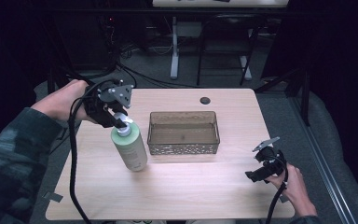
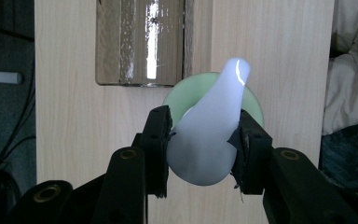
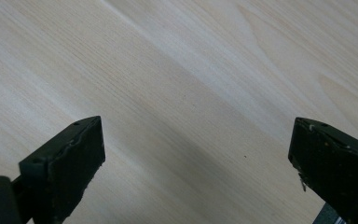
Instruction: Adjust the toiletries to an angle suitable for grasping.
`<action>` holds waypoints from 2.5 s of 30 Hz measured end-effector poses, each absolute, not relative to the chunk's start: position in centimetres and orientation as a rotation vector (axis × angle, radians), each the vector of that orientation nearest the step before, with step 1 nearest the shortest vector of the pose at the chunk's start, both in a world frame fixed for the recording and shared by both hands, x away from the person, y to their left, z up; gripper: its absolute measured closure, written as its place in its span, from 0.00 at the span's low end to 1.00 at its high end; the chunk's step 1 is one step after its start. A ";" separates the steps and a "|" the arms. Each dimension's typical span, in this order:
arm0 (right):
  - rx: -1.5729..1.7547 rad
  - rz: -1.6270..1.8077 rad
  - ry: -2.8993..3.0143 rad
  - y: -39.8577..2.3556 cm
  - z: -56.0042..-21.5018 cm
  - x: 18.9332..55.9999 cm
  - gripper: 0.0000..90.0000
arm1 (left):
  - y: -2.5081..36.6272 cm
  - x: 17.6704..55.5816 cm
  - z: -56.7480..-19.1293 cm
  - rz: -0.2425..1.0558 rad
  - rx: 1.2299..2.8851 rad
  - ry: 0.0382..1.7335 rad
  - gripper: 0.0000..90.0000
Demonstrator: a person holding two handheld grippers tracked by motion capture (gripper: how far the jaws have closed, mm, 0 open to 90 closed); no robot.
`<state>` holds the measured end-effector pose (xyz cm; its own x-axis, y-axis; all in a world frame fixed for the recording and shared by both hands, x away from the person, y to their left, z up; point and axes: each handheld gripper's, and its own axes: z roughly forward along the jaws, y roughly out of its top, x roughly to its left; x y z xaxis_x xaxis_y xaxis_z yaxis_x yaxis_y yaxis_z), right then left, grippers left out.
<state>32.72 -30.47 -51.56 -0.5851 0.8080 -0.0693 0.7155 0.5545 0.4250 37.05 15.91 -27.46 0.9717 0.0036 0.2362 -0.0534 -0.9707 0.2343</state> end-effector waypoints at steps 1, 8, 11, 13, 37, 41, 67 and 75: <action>1.269 0.518 2.536 -30.5 -51.5 32.7 0.03 | 15.9 37.0 -27.4 0.344 2.879 -0.031 0.69; 1.268 0.519 2.534 -30.5 -51.5 32.7 0.03 | 15.7 37.2 -26.6 0.362 2.878 -0.036 0.69; 1.267 0.519 2.532 -30.5 -51.5 32.7 0.03 | 15.6 37.2 -26.3 0.366 2.879 -0.035 0.69; 1.269 0.517 2.530 -30.4 -51.5 32.7 0.03 | 15.5 37.2 -26.1 0.370 2.877 -0.037 0.69; 1.259 0.516 2.528 -30.5 -51.6 32.7 0.03 | 14.6 38.0 -23.2 0.425 2.862 -0.042 0.69; 1.261 0.511 2.530 -30.4 -51.6 32.8 0.03 | 14.3 38.1 -22.8 0.429 2.867 -0.038 0.69; 1.253 0.496 2.523 -30.5 -51.6 32.8 0.03 | 12.1 40.0 -21.1 0.466 2.882 -0.021 0.69; 1.254 0.500 2.529 -30.4 -51.6 32.7 0.03 | 10.9 40.7 -20.8 0.467 2.892 -0.017 0.70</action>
